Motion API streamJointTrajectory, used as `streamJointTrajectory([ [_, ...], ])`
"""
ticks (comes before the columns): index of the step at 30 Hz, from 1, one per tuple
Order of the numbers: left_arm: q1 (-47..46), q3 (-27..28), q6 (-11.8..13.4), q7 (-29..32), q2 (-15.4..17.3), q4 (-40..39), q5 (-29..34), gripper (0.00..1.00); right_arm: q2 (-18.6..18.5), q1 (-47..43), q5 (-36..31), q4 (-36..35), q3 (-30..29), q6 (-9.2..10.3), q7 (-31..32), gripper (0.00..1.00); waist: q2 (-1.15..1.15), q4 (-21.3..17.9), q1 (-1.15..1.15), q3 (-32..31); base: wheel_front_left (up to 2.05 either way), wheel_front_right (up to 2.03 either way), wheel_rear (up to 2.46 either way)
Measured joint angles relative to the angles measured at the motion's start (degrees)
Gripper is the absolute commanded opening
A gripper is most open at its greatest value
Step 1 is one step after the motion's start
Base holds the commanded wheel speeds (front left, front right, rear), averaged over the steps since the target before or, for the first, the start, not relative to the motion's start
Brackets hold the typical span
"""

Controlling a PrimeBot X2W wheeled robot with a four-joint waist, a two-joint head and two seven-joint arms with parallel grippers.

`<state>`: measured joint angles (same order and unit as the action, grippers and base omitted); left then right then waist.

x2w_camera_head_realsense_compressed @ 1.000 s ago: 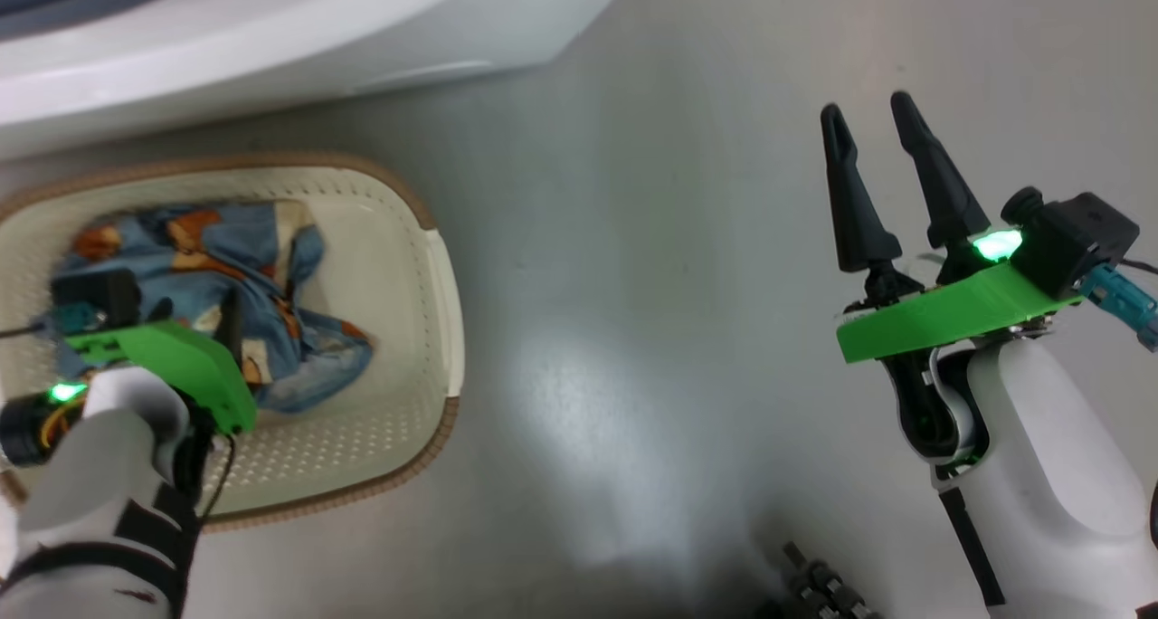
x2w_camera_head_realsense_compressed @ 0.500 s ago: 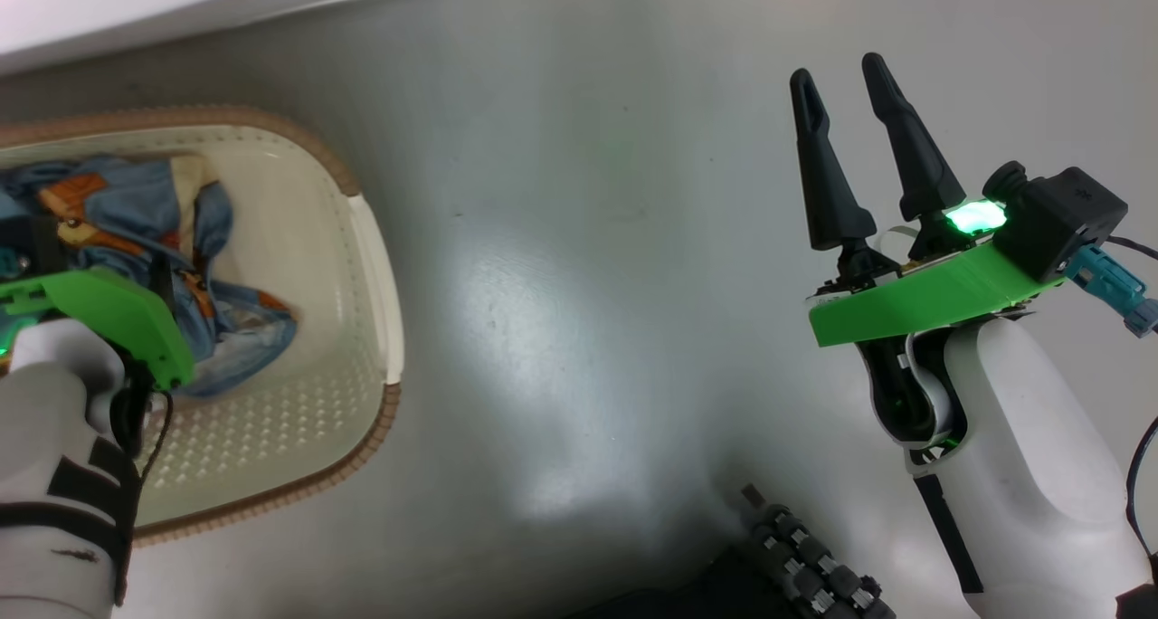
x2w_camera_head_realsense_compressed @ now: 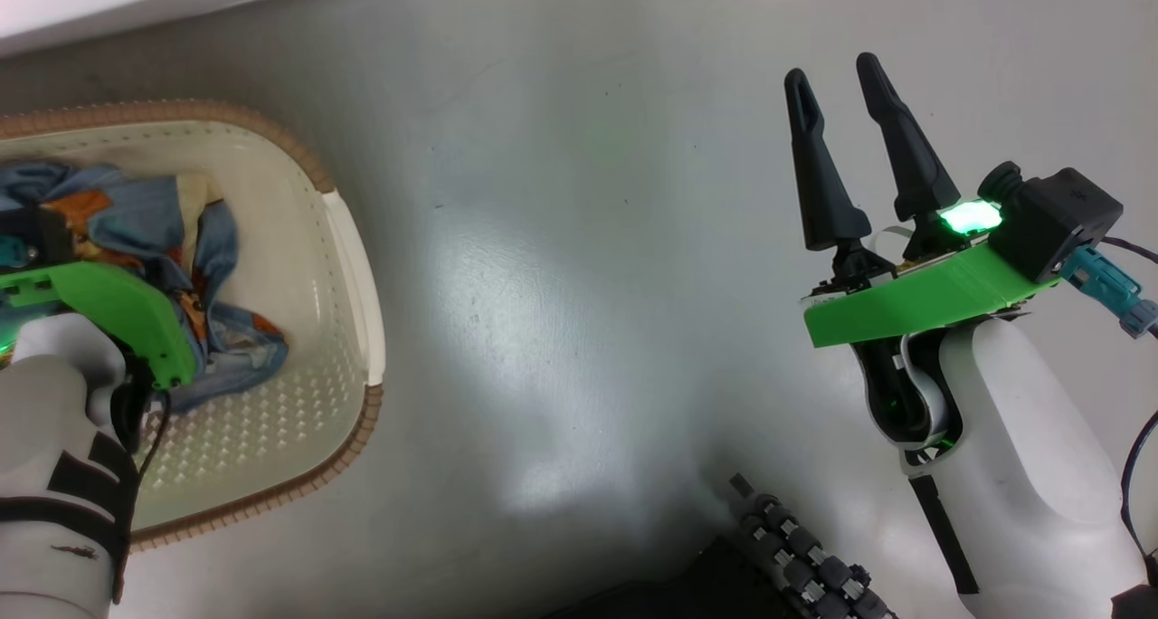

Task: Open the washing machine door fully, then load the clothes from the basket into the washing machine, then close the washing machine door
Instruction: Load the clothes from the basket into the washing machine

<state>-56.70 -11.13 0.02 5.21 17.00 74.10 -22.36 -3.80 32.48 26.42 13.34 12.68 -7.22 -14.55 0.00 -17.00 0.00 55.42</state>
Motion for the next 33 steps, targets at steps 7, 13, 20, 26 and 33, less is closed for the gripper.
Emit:
streamJointTrajectory([
  [7,-0.01,-0.23,-0.78,-2.08,-0.11,0.09,-0.27,0.0,0.09,0.01,0.0,0.29,0.14,0.0,0.0,1.0,0.0,0.56,0.0,-0.82,0.0,0.0,0.0],
  [13,0.4,-0.32,-1.83,-4.37,-0.64,0.11,-0.88,0.0,0.1,0.05,0.0,0.59,0.22,0.0,0.0,1.0,0.0,1.12,0.0,-2.97,0.0,0.0,0.0],
  [20,3.2,-0.33,-3.8,-8.42,-2.38,0.15,-2.34,0.0,0.04,0.05,0.02,1.68,0.49,0.0,0.0,1.0,0.0,1.82,0.0,-7.25,0.0,0.0,0.0],
  [26,5.91,-1.2,-5.3,-12.25,-4.19,0.2,-2.8,0.0,-0.54,-0.1,0.12,3.05,0.73,0.0,0.0,1.0,0.0,2.62,0.0,-12.15,0.0,0.0,0.0],
  [33,9.18,-2.27,-6.24,-16.31,-6.06,0.23,-2.88,0.0,-1.72,-1.58,0.67,4.58,1.14,0.0,0.0,1.0,0.0,3.8,0.0,-18.65,0.0,0.0,0.0],
])
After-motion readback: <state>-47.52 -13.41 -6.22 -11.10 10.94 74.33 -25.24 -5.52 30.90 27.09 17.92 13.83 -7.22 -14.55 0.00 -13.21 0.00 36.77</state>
